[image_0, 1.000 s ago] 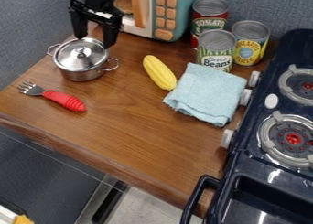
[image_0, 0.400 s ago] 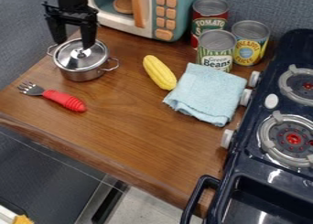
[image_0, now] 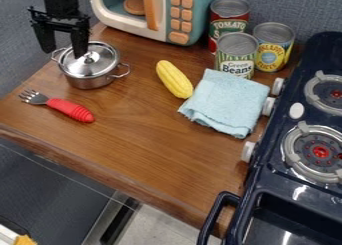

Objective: Removed silver pot lid from pot and put in the bottom middle of table

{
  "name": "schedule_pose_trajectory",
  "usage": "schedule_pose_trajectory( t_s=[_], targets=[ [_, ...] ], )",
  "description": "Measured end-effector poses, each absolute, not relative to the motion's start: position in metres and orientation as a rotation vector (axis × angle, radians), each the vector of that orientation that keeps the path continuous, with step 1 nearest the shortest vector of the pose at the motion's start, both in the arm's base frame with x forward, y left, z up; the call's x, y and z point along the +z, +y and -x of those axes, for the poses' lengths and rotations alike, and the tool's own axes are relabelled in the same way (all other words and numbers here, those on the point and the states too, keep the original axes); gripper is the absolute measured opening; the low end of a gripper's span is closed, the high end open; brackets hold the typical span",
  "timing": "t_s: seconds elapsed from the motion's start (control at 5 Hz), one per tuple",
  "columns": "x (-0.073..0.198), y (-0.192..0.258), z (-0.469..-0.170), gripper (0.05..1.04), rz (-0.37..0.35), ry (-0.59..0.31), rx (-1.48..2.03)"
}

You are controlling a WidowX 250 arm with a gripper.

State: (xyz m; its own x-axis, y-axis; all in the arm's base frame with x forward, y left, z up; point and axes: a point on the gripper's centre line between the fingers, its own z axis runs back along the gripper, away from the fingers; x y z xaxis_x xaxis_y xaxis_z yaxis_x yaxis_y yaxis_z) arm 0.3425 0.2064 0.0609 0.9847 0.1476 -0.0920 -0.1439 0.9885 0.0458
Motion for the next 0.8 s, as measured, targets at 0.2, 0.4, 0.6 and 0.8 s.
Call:
schedule_pose_trajectory(
  t_s=[0.2,0.4,0.6,0.8],
  targets=[
    [0.056,0.185,-0.357,1.0,-0.086,0.123,0.041],
    [0.059,0.173,-0.367,1.0,-0.108,0.11,0.0],
    [0.06,0.175,-0.368,1.0,-0.094,0.103,0.004],
    [0.057,0.183,-0.364,1.0,-0.08,0.107,0.031]
  ],
)
